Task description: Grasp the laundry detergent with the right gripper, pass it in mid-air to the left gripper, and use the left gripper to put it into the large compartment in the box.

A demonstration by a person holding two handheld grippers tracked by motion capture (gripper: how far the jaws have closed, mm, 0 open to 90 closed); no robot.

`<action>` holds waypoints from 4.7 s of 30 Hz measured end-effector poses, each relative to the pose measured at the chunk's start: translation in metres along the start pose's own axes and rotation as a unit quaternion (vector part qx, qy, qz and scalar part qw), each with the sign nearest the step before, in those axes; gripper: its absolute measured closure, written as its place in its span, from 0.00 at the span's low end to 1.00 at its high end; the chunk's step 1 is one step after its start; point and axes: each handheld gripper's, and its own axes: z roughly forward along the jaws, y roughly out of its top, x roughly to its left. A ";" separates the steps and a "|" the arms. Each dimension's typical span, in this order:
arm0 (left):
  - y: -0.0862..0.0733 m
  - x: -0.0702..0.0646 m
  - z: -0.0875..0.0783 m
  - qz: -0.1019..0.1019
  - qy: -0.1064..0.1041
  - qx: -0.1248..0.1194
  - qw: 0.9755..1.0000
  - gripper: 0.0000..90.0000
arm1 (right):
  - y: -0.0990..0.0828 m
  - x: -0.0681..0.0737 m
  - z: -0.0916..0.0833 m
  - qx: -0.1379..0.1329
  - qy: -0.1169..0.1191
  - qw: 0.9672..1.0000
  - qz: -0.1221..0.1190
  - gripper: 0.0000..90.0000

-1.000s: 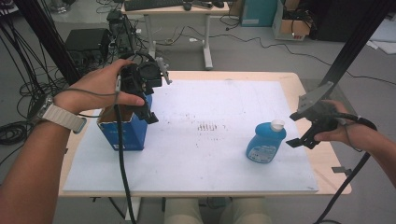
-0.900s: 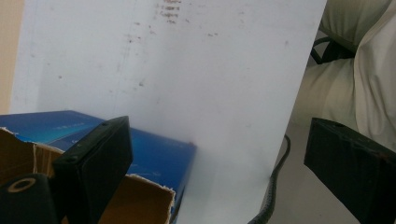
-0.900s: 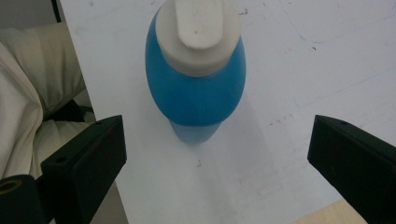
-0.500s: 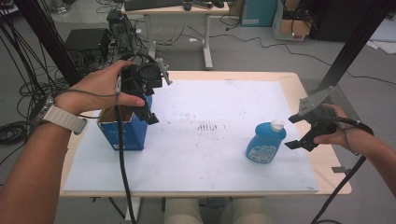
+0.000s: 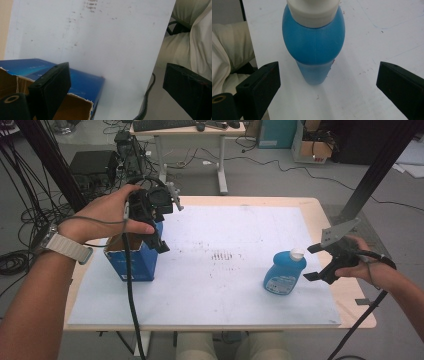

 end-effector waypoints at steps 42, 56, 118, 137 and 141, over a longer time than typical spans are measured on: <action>0.001 0.001 0.005 -0.002 -0.004 -0.001 1.000 0.09 | -0.021 0.000 0.020 -0.067 0.013 0.998 0.006 0.05; 0.001 0.001 0.004 -0.001 -0.003 -0.002 1.000 0.09 | -0.020 0.001 0.019 -0.074 0.012 0.997 0.004 0.05; 0.001 0.003 0.005 -0.004 -0.003 -0.005 1.000 0.09 | -0.020 0.006 0.015 -0.060 0.009 0.998 0.031 0.06; 0.001 0.003 0.005 -0.004 -0.004 -0.006 1.000 0.09 | -0.020 0.005 0.015 -0.061 0.009 0.998 0.029 0.06; 0.001 0.003 0.006 -0.005 -0.004 -0.006 1.000 0.09 | -0.020 0.005 0.016 -0.061 0.010 0.998 0.029 0.06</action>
